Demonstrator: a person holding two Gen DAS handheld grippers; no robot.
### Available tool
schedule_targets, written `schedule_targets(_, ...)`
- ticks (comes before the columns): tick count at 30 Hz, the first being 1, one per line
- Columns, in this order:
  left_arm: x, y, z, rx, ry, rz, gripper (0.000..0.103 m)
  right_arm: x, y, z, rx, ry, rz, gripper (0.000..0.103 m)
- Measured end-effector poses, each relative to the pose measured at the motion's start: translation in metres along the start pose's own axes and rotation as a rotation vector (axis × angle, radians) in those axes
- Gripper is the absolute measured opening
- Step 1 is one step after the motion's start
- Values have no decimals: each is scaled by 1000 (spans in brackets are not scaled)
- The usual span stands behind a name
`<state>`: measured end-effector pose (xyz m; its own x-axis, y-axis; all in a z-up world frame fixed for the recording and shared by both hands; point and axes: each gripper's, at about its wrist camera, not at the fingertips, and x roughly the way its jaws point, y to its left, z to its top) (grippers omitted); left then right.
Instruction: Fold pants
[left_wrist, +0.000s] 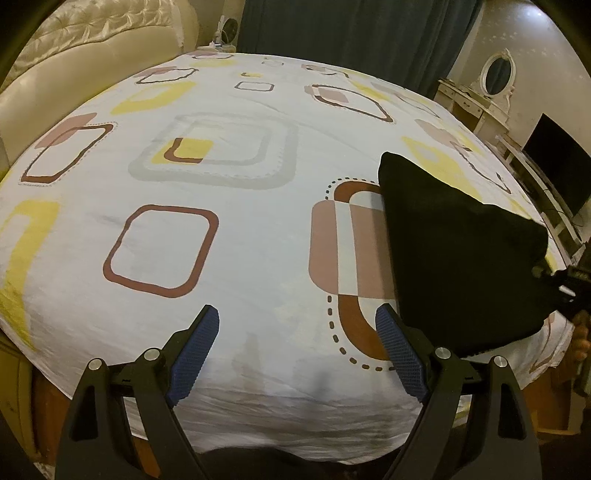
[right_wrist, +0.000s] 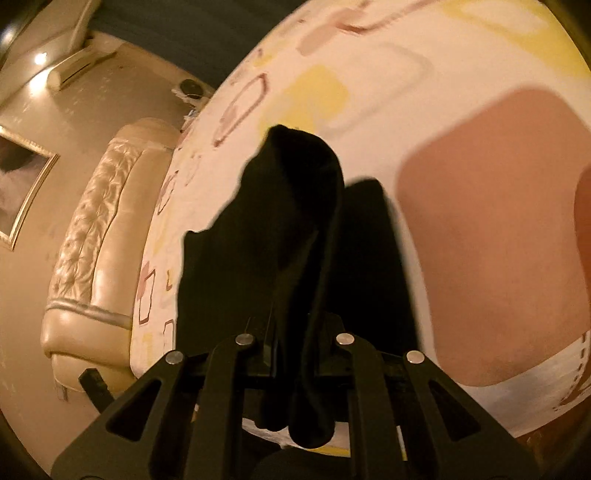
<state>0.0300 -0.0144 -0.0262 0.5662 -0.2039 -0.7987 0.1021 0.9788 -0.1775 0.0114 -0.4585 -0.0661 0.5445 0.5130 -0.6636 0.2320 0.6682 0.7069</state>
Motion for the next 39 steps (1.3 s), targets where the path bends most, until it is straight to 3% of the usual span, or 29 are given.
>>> schedule_targets(11, 3, -11, -4, 36, 8, -35, 86, 13, -31, -2, 82, 7, 79, 12)
schedule_targets(23, 2, -12, -4, 32, 9, -40, 86, -6, -60, -12, 160, -37, 143, 19)
schedule_targets(26, 1, -14, -5, 37, 5, -41, 86, -19, -71, -17, 188, -63, 164, 27)
schedule_targets(27, 1, -15, -6, 42, 6, -45, 86, -23, -74, -18, 194, -69, 171, 35)
schedule_targets(28, 1, -16, -6, 45, 7, -47, 86, -30, -78, -20, 204, -85, 176, 53)
schedule_targets(30, 1, -18, -7, 50, 8, -49, 86, -43, -84, -22, 223, -124, 131, 72)
schedule_targets(34, 3, -23, -7, 57, 33, -96, 86, -65, -99, -23, 248, -169, 142, 72)
schedule_targets(39, 10, -32, -5, 42, 103, -229, 86, -71, -103, -21, 254, -180, 155, 73)
